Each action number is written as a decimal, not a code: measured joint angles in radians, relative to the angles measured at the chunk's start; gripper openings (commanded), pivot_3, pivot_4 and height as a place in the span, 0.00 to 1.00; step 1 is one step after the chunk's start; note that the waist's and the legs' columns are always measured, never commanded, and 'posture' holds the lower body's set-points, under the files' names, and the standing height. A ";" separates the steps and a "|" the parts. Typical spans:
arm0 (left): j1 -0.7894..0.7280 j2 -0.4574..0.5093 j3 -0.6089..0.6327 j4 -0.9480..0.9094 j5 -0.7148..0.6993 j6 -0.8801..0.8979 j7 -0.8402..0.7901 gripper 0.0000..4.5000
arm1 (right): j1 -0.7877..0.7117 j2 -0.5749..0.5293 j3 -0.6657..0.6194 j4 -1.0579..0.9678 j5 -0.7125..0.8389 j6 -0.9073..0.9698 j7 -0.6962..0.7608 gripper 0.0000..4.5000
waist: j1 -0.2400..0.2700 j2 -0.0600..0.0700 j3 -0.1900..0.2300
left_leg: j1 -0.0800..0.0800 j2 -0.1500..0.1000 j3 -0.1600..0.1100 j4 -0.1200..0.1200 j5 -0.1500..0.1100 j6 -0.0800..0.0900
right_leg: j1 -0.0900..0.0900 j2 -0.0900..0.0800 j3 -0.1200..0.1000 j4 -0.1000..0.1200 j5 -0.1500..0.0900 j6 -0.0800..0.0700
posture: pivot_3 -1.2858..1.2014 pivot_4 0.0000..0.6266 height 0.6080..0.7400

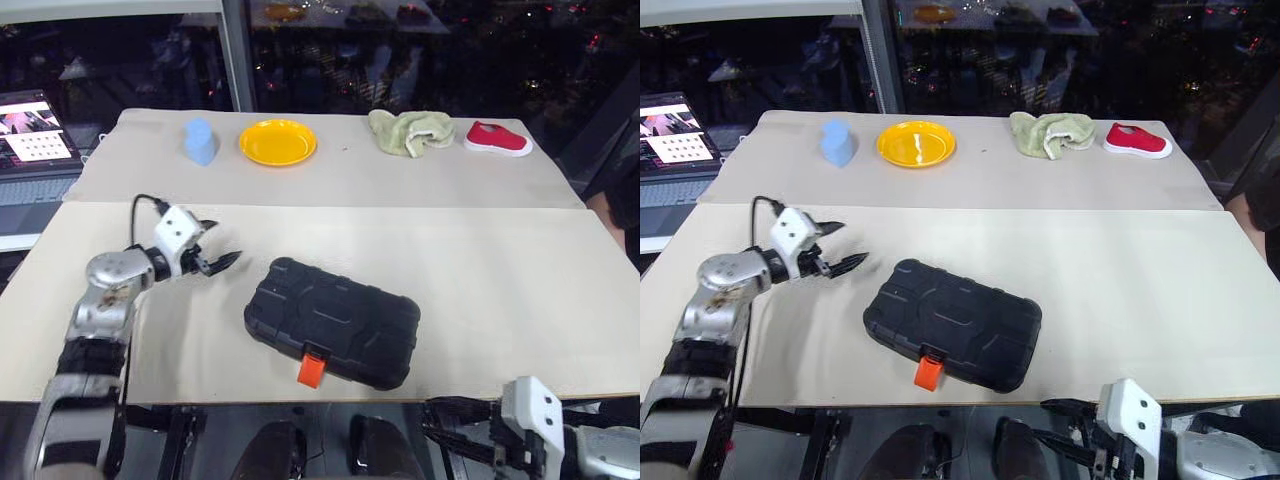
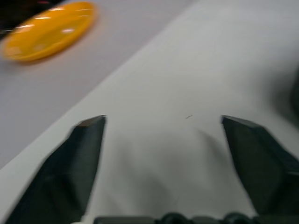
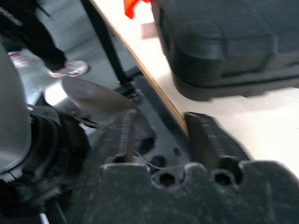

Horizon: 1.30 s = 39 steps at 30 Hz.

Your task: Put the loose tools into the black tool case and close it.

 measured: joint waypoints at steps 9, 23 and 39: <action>-0.298 -0.139 -0.160 0.364 0.129 -0.211 -0.128 0.00 | -0.289 0.090 0.221 0.040 -0.141 0.114 -0.010 0.00 | 0.001 -0.001 0.000 | -0.022 -0.002 0.000 0.009 0.002 0.010 | -0.017 0.000 -0.009 0.001 0.001 0.000 | 0.52 0.24 1.00; -0.251 -0.081 -0.263 0.253 0.149 -0.277 -0.555 0.00 | -0.477 0.215 0.155 0.231 -0.260 0.186 -0.119 0.00 | -0.009 0.000 -0.001 | -0.024 -0.001 0.000 0.015 0.000 0.015 | -0.018 -0.001 -0.006 0.001 0.003 0.000 | 0.52 0.24 1.00; -0.353 -0.049 -0.279 0.127 0.050 0.022 -0.623 0.00 | -0.359 0.193 -0.115 0.097 -0.028 0.352 -0.037 0.00 | 0.003 0.001 0.000 | -0.026 0.000 -0.001 0.018 -0.001 0.017 | -0.017 0.002 -0.011 0.003 0.003 0.001 | 0.52 0.24 1.00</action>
